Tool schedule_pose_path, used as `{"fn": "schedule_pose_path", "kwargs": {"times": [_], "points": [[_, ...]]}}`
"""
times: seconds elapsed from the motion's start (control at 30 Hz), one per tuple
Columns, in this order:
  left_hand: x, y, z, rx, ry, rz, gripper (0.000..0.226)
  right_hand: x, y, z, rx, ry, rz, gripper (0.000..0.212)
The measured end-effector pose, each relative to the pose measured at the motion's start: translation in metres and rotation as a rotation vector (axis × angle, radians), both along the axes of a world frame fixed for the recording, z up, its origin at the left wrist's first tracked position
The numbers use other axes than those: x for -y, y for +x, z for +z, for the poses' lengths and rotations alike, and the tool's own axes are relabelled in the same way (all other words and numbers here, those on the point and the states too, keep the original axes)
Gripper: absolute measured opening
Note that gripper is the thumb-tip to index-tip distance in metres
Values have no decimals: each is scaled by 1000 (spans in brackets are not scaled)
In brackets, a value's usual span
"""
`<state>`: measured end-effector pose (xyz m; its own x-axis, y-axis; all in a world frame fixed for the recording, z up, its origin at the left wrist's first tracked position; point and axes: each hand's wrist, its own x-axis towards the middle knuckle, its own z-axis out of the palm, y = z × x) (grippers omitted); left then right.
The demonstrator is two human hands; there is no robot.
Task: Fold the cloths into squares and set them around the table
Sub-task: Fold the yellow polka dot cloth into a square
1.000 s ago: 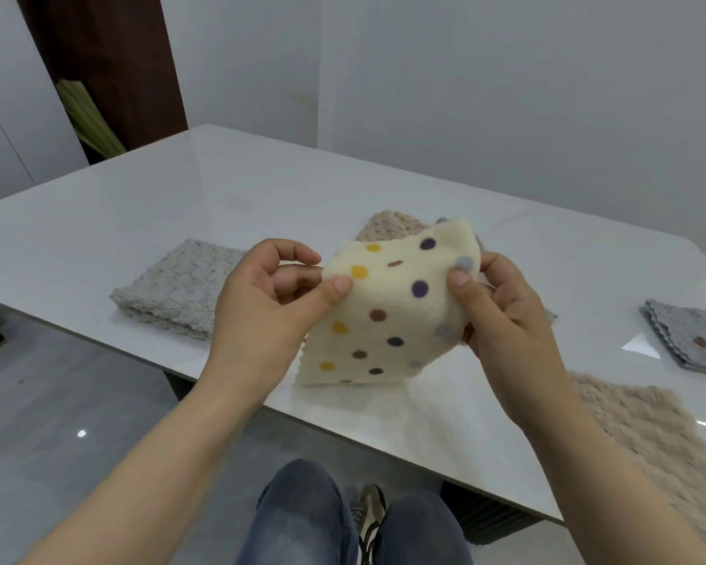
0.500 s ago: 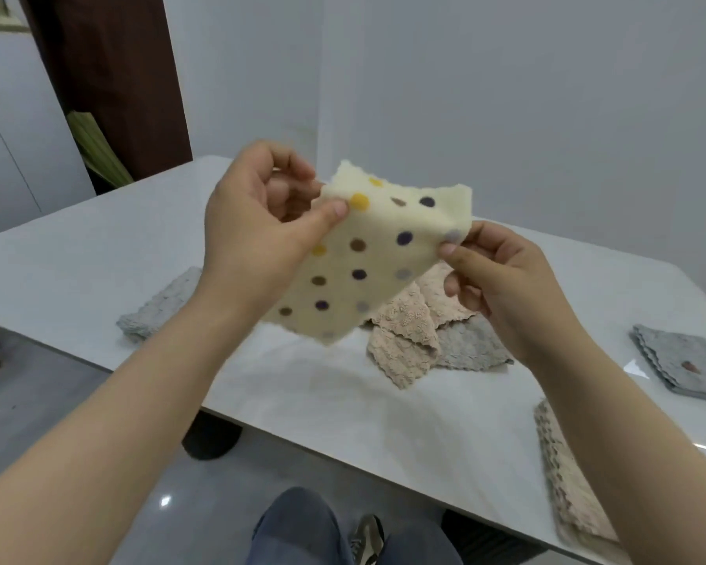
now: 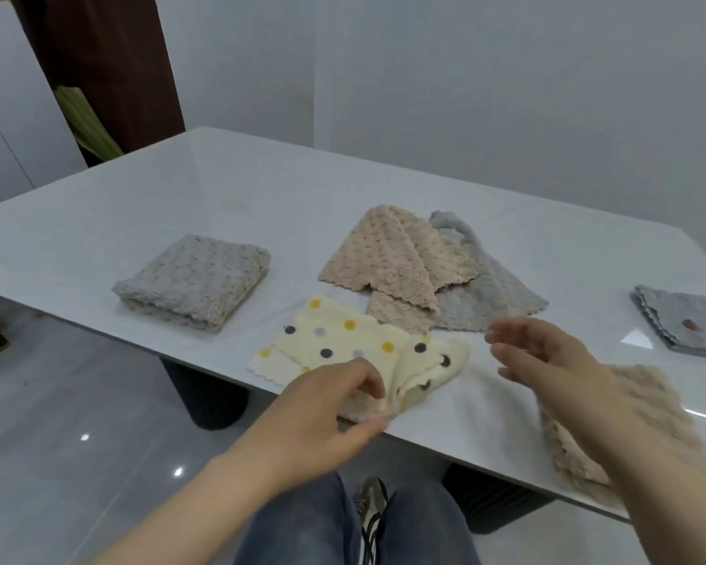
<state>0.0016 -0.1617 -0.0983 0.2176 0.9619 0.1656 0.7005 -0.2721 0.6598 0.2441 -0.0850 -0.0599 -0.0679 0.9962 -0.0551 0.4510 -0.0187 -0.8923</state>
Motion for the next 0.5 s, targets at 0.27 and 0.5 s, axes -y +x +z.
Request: {"fn": "schedule_pose_path", "kwargs": {"times": [0.27, 0.5], "points": [[-15, -45, 5, -159, 94, 123, 44, 0, -41, 1, 598, 357, 664, 55], [-24, -59, -10, -267, 5, 85, 52, -20, -49, -2, 733, 687, 694, 9]]}}
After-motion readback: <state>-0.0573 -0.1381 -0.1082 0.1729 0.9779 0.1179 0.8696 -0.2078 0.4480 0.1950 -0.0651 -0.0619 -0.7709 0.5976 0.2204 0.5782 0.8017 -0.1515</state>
